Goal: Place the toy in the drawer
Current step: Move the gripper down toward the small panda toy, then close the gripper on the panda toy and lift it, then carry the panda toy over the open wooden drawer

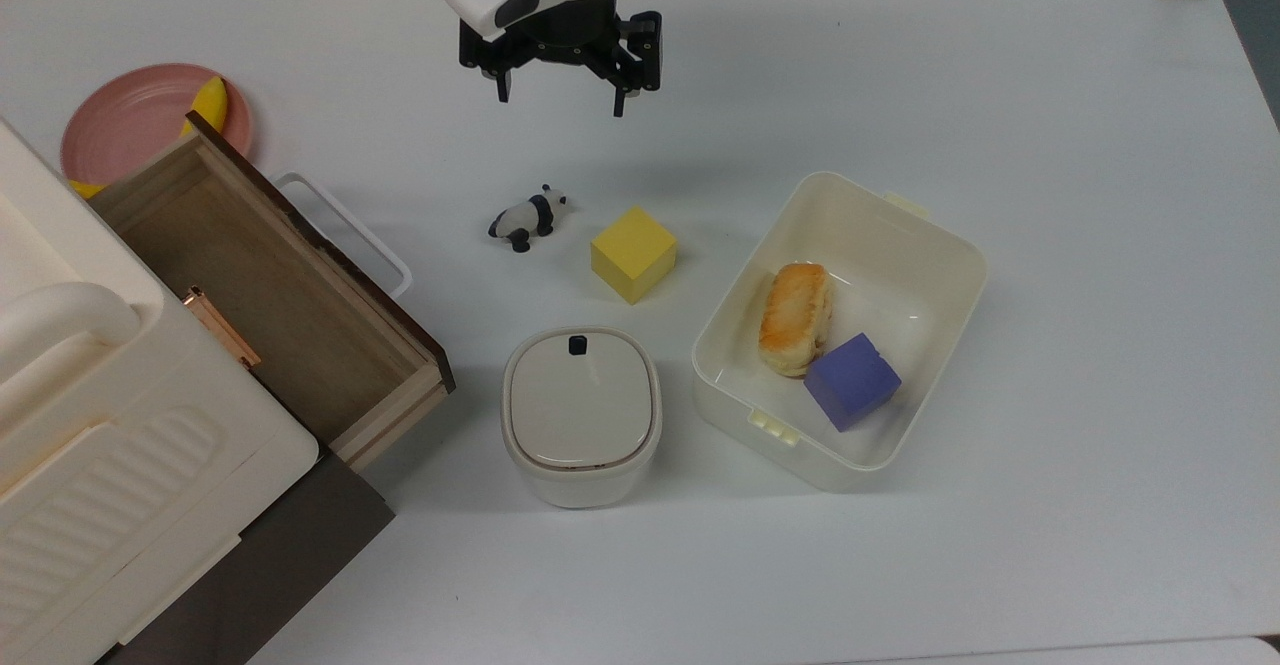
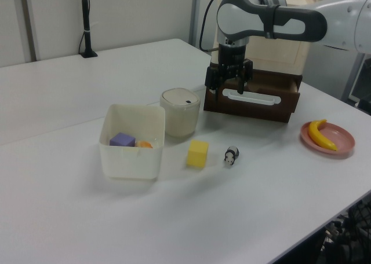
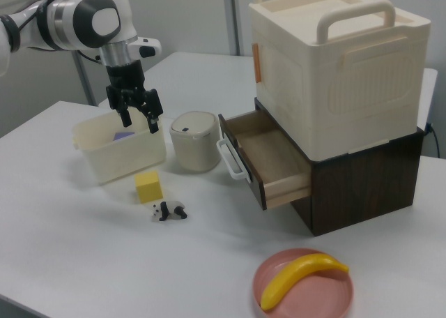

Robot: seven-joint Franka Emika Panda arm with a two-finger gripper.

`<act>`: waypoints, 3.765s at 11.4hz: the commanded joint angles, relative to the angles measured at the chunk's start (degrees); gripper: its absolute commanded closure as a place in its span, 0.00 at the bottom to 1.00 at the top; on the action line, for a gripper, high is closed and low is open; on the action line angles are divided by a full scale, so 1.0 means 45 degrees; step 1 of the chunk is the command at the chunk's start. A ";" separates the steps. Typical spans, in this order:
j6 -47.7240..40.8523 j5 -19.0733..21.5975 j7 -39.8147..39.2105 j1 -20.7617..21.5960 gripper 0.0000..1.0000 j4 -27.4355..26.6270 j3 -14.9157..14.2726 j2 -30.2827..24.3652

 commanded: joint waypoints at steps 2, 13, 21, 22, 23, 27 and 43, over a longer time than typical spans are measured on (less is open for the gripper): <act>-0.0086 0.0270 -0.0096 -0.0024 0.00 -0.0257 -0.0123 -0.0253; 0.1745 0.0563 0.3707 0.0074 0.00 -0.2947 -0.1450 -0.0331; 0.6063 0.0504 0.5392 0.0074 0.02 -0.5959 -0.1901 -0.0059; 0.6221 0.0504 0.5393 0.0112 0.05 -0.6077 -0.1901 0.0097; 0.6396 0.0485 0.5393 0.0151 0.11 -0.6097 -0.1901 0.0253; 0.6984 0.0387 0.5276 0.0425 1.00 -0.6078 -0.1901 0.0548; 0.5941 0.4973 0.2795 -0.0239 1.00 0.0035 -0.4377 0.0606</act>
